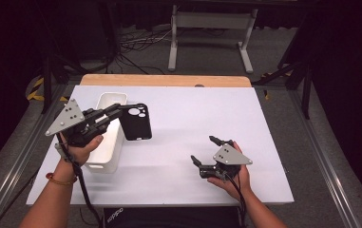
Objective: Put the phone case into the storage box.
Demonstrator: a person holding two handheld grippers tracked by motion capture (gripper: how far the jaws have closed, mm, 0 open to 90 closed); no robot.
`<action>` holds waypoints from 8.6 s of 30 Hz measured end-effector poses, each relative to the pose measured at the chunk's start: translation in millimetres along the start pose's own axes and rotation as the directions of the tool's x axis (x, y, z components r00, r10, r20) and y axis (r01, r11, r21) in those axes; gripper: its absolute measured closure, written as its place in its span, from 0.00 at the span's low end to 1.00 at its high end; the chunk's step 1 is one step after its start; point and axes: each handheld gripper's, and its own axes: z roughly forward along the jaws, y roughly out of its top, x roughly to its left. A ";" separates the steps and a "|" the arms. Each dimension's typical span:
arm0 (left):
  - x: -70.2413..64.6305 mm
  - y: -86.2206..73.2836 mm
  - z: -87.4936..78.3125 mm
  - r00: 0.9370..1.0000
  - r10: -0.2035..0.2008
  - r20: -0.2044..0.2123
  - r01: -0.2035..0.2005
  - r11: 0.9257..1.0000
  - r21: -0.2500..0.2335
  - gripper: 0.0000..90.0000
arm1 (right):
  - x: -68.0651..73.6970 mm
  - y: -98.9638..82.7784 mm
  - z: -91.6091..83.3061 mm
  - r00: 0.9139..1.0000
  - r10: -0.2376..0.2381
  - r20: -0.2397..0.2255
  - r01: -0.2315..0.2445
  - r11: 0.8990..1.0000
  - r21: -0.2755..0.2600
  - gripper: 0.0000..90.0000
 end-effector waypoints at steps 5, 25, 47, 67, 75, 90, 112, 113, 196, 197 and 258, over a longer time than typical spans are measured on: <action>5.5 -0.7 -4.7 1.000 0.015 -0.017 -0.015 1.000 -0.003 0.91 | 0.4 0.1 0.7 1.000 -0.003 -0.001 0.003 1.000 0.003 0.14; 37.0 -9.4 -18.8 0.997 -0.005 -0.074 0.003 1.000 -0.025 0.91 | -0.1 -3.7 4.4 1.000 0.004 -0.006 -0.003 1.000 0.021 0.14; 72.1 -17.5 -29.3 0.993 -0.006 -0.120 0.003 1.000 -0.025 0.91 | -1.1 -6.8 7.9 1.000 0.021 -0.015 -0.020 0.999 0.038 0.14; 98.3 -21.6 -26.1 0.990 0.002 -0.139 -0.001 1.000 0.010 0.91 | -2.6 -3.7 8.3 1.000 0.022 -0.009 -0.022 0.999 0.040 0.14; 116.1 -30.9 -20.1 0.989 0.011 -0.147 -0.007 0.999 0.032 0.91 | -10.3 0.3 5.5 1.000 0.023 0.021 -0.024 0.999 0.032 0.14; 136.9 -49.5 14.3 0.988 0.008 -0.156 0.007 0.995 0.097 0.91 | -8.4 -1.8 7.5 1.000 0.008 0.019 -0.009 0.999 0.050 0.14; 156.2 -79.6 50.1 0.991 -0.003 -0.134 0.024 0.988 0.154 0.91 | -8.9 -4.6 13.5 0.998 0.045 0.032 -0.047 0.996 0.070 0.14; 156.4 -80.2 50.8 0.991 -0.001 -0.136 0.020 0.990 0.139 0.91 | -8.4 -4.3 13.6 0.999 0.040 0.034 -0.043 0.997 0.068 0.14; 162.6 -113.6 63.8 0.950 -0.031 -0.310 0.127 0.948 0.293 0.80 | -2.3 -3.9 15.6 1.000 0.005 -0.022 -0.003 0.995 0.097 0.15; 162.4 -111.9 61.7 0.950 -0.028 -0.311 0.122 0.950 0.288 0.80 | -2.1 -3.7 15.6 1.000 0.002 -0.022 0.000 0.995 0.096 0.15; 81.9 -65.6 29.9 0.977 0.065 -0.203 -0.023 0.979 0.203 0.49 | -4.0 -0.1 10.2 0.997 -0.040 -0.069 0.043 0.998 0.050 0.15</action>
